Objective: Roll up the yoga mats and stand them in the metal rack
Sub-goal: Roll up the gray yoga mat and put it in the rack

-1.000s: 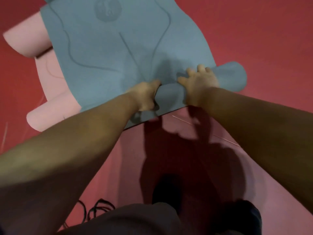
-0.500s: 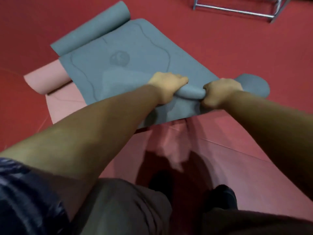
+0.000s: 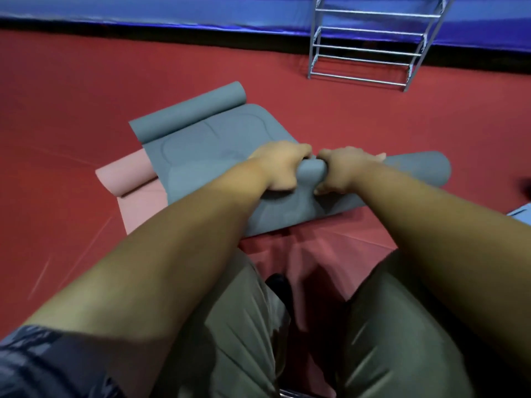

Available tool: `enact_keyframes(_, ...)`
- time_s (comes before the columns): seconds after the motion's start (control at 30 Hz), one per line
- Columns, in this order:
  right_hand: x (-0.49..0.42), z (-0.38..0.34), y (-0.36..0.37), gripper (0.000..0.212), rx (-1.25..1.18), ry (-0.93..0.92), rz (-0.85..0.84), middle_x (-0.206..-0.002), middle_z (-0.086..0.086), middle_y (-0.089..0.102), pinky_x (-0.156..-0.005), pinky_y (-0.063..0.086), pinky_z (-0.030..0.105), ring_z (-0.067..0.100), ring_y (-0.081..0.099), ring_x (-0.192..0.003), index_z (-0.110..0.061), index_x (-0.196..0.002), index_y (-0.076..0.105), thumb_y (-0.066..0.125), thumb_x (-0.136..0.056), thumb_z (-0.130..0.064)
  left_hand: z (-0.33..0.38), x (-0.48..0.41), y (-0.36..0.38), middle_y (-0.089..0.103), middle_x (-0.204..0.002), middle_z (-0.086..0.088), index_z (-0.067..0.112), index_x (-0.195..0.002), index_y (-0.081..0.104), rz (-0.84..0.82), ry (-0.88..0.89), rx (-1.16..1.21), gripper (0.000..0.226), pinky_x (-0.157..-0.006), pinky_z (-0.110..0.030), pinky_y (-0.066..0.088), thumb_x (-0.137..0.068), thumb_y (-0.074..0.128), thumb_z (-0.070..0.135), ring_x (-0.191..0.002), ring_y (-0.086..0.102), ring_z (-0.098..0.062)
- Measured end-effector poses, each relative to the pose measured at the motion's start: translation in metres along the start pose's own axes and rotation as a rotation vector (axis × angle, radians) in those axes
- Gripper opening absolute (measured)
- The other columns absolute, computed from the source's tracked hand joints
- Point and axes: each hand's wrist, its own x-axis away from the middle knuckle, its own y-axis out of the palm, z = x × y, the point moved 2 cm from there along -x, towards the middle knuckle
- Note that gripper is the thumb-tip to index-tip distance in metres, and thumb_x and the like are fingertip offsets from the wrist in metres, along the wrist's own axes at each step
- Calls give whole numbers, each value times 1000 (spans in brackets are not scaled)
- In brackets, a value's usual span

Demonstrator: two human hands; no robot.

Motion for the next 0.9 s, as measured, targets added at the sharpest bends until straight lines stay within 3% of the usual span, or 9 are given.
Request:
enact_keyframes(0.13, 11, -20, 3, 57, 28, 54, -11, -136, 5, 62, -106, 16, 92, 43, 52, -135, -41, -116, 65, 88, -66, -54, -28, 35, 5, 68, -132, -2, 28, -136, 55, -194, -239, 64, 91, -94, -40, 55, -61, 94, 61, -116, 66, -31)
enact_keyframes(0.27, 16, -35, 2, 87, 67, 119, -116, -151, 6, 52, -104, 17, 94, 46, 42, -145, -33, -140, 58, 95, -64, -52, -48, 61, 8, 72, -125, -5, 25, -121, 62, -231, -329, 32, 86, -94, -44, 59, -52, 96, 62, -111, 69, -33)
enact_keyframes(0.37, 12, -60, 4, 120, 259, -127, -44, -164, 5, 38, -124, 14, 73, 41, 31, -154, -21, -162, 34, 93, -66, -61, -51, 65, 24, 71, -107, -1, 26, -103, 61, -102, -317, 68, 64, -84, -41, 59, -57, 91, 59, -103, 69, -31)
enact_keyframes(0.43, 4, -79, 7, 127, 269, -306, 26, -165, 4, 41, -126, 26, 57, 34, 37, -152, -27, -165, 26, 93, -63, -63, -53, 60, 29, 66, -99, 3, 27, -99, 58, -75, -308, 141, 62, -82, -39, 58, -57, 91, 60, -95, 67, -28)
enact_keyframes(0.53, -9, -94, 12, 95, 170, -272, 7, -141, 2, 64, -102, 46, 46, 31, 59, -131, -32, -142, 48, 92, -62, -59, -71, 50, 26, 67, -108, 3, 27, -115, 61, -164, -322, 286, 69, -80, -34, 50, -63, 94, 60, -95, 64, -23)
enact_keyframes(0.63, -26, -94, 27, 66, 124, -220, -53, -124, -1, 71, -87, 49, 41, 28, 66, -119, -35, -118, 62, 90, -63, -56, -104, 53, 30, 70, -119, 8, 27, -126, 69, -374, -410, 432, 87, -96, -36, 50, -62, 80, 85, -107, 68, -19)
enact_keyframes(0.73, -48, -79, 42, 64, 88, -113, -158, -115, 1, 67, -95, 56, 44, 30, 66, -121, -32, -109, 63, 92, -57, -55, -156, 46, 41, 73, -126, 3, 20, -125, 76, -307, -580, 603, 92, -107, -41, 52, -74, 60, 94, -113, 70, -21)
enact_keyframes(0.8, -67, -66, 51, 70, 67, -33, -203, -104, -1, 58, -98, 58, 51, 31, 66, -119, -30, -99, 58, 92, -45, -59, -191, 41, 51, 70, -133, -2, 15, -134, 70, -272, -716, 675, 73, -102, -41, 52, -97, 53, 76, -114, 68, -23)
enact_keyframes(0.9, -119, -41, 81, 90, 39, 61, -221, -98, 1, 61, -93, 61, 52, 33, 70, -107, -22, -89, 57, 83, -18, -69, -233, 40, 70, 60, -151, -7, 10, -151, 54, -451, -872, 623, 60, -98, -43, 47, -111, 46, 53, -123, 64, -31)
